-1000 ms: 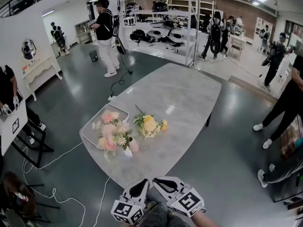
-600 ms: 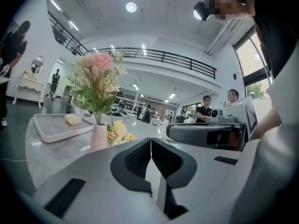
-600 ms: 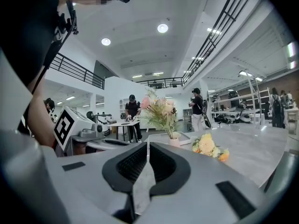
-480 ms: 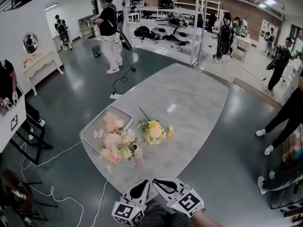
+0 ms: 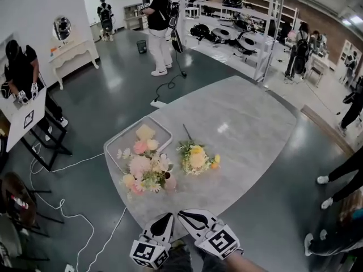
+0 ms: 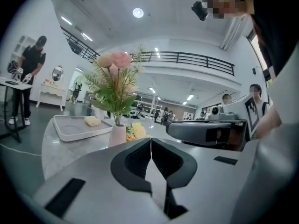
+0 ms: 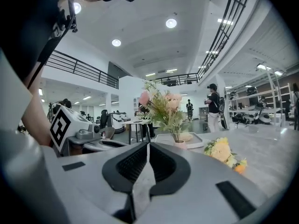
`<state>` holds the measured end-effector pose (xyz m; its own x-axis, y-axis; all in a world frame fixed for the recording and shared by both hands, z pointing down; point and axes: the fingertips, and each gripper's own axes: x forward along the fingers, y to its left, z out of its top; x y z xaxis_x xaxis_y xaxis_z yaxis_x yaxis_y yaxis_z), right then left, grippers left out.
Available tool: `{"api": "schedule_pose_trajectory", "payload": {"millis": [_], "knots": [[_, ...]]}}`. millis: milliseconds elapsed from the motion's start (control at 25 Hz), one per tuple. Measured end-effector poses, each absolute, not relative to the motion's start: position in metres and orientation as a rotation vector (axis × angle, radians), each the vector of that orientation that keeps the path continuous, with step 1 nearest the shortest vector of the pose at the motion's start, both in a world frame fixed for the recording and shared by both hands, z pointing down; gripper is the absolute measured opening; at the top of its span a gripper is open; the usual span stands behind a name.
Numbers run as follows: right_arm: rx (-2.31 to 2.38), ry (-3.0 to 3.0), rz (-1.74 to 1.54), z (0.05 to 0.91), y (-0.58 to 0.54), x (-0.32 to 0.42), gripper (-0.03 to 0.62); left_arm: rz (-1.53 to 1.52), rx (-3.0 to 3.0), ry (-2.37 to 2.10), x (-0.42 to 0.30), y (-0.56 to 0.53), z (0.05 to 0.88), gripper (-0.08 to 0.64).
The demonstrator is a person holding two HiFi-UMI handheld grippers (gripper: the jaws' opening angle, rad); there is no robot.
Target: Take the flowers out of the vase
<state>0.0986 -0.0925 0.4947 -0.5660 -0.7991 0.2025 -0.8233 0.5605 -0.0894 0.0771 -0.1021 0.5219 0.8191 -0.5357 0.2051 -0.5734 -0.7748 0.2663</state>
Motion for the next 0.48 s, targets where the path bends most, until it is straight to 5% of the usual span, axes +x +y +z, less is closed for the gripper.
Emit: {"api": "schedule_pose_trajectory", "payload": {"millis": [480], "knots": [[1.131,-2.726,0.238,0.508,-0.096,0.12,0.029,0.106,2.589,-1.137,0.09,-0.1,0.53,0.014]]}}
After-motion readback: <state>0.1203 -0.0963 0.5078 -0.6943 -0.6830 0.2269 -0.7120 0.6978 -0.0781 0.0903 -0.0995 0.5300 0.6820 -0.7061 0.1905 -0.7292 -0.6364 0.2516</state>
